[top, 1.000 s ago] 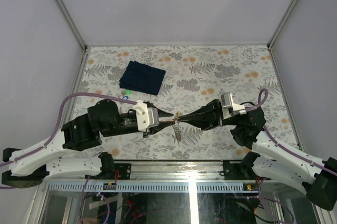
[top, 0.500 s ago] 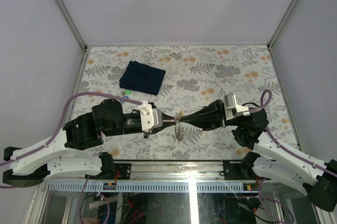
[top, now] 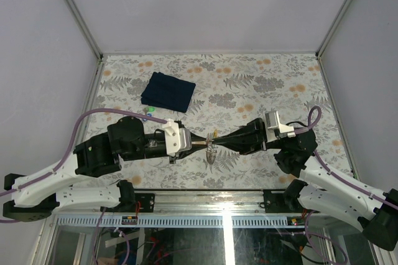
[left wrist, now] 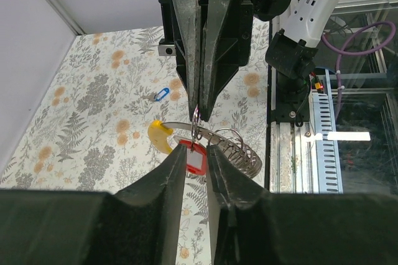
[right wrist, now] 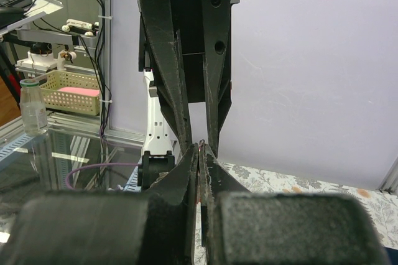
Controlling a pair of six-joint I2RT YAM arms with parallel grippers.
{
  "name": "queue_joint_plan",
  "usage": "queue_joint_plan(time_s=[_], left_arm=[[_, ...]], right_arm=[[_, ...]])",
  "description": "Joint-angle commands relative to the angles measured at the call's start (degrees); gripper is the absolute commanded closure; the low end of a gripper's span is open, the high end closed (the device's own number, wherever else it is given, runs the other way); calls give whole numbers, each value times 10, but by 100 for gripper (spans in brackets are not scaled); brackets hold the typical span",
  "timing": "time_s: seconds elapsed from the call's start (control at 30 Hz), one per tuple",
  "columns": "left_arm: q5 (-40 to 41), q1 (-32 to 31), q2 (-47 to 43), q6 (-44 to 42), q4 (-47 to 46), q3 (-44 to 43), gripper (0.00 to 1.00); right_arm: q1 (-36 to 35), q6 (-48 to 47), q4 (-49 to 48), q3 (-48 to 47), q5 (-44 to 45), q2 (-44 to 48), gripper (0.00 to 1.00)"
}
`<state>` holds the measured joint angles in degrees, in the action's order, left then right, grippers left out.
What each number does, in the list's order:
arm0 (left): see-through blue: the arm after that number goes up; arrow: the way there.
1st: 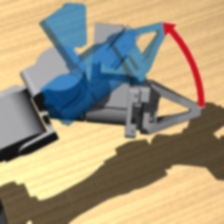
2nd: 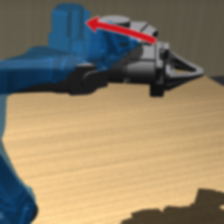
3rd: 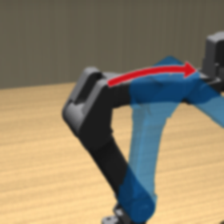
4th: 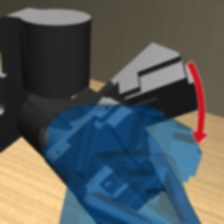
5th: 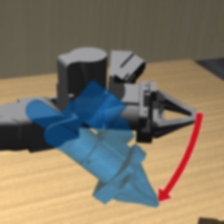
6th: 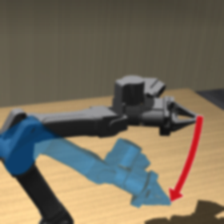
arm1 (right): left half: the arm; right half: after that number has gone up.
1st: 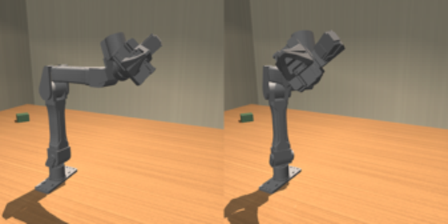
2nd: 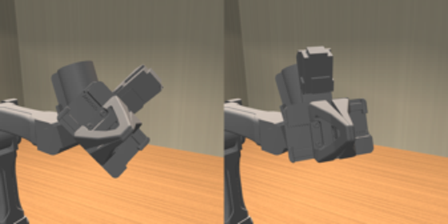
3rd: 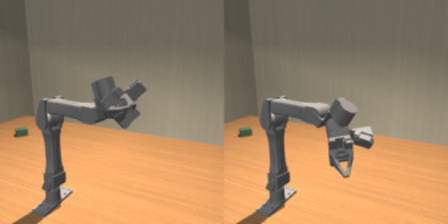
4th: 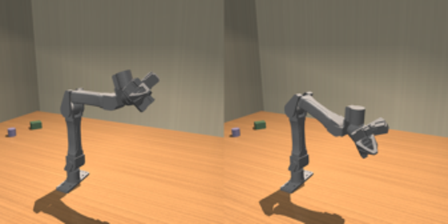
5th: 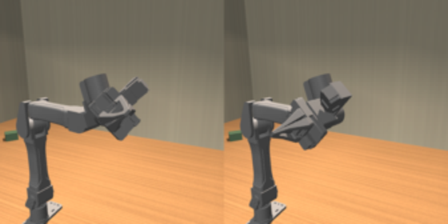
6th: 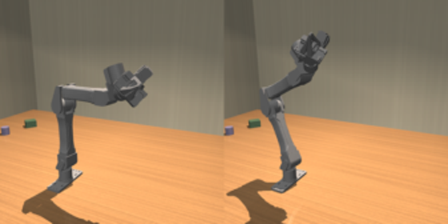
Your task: Put the keys on the keyring
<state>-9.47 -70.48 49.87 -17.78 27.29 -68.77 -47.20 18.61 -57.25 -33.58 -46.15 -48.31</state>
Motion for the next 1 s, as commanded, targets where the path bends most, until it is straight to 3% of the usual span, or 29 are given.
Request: queue_joint_plan(time_s=[0.0,0.2,0.5,0.97], left_arm=[[-8,-3,3,-6,-17,-22,81],[-8,-3,5,-5,-17,-24,83],[-5,-3,5,-5,-18,-27,100],[6,-3,14,-9,-14,-25,100]], right_arm=[[-4,2,-33,-26,-1,11,100],[-4,-1,-23,-26,-3,11,100],[-4,-6,-14,-24,-6,14,100],[-4,38,-90,-25,10,3,100]])
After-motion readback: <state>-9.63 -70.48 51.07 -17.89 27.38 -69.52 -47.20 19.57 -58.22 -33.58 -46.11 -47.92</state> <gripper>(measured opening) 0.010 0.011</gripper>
